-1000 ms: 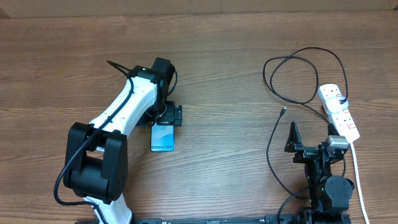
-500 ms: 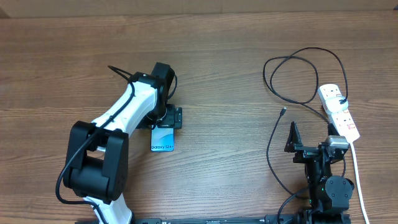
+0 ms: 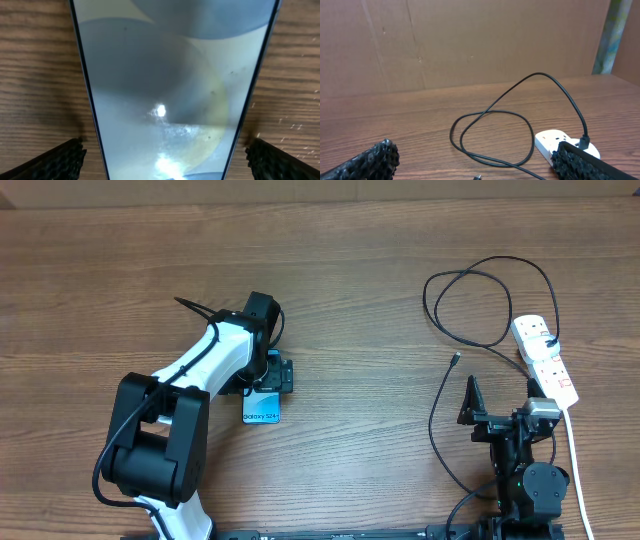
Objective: Plug charger to phone and switch on socket
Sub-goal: 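Lower the left gripper and grasp the smartphone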
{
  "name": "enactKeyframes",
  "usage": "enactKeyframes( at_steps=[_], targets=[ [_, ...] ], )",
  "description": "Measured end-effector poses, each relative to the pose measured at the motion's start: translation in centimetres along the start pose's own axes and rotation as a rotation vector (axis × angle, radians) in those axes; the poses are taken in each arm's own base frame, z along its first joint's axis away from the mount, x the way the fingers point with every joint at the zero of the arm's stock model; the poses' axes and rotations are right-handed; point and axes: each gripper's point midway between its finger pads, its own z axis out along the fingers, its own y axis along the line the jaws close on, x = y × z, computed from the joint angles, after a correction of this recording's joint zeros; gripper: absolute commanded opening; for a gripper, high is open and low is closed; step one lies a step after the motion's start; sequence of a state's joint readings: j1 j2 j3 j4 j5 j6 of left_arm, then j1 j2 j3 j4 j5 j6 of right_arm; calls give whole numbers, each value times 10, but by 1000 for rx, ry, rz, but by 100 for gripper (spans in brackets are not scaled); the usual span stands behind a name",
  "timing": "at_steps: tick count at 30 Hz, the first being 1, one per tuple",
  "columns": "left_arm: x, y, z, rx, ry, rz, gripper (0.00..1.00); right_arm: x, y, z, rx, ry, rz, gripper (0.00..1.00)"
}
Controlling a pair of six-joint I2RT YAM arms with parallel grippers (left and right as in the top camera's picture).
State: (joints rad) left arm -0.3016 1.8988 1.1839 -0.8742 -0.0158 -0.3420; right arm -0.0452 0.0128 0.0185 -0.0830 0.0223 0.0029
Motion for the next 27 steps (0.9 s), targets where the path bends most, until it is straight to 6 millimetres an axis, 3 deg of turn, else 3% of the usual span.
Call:
enactKeyframes(
  at_steps=[27],
  targets=[
    [-9,-3,5,25,-76,-1,98,0,0,0,0,1,0,100]
  ],
)
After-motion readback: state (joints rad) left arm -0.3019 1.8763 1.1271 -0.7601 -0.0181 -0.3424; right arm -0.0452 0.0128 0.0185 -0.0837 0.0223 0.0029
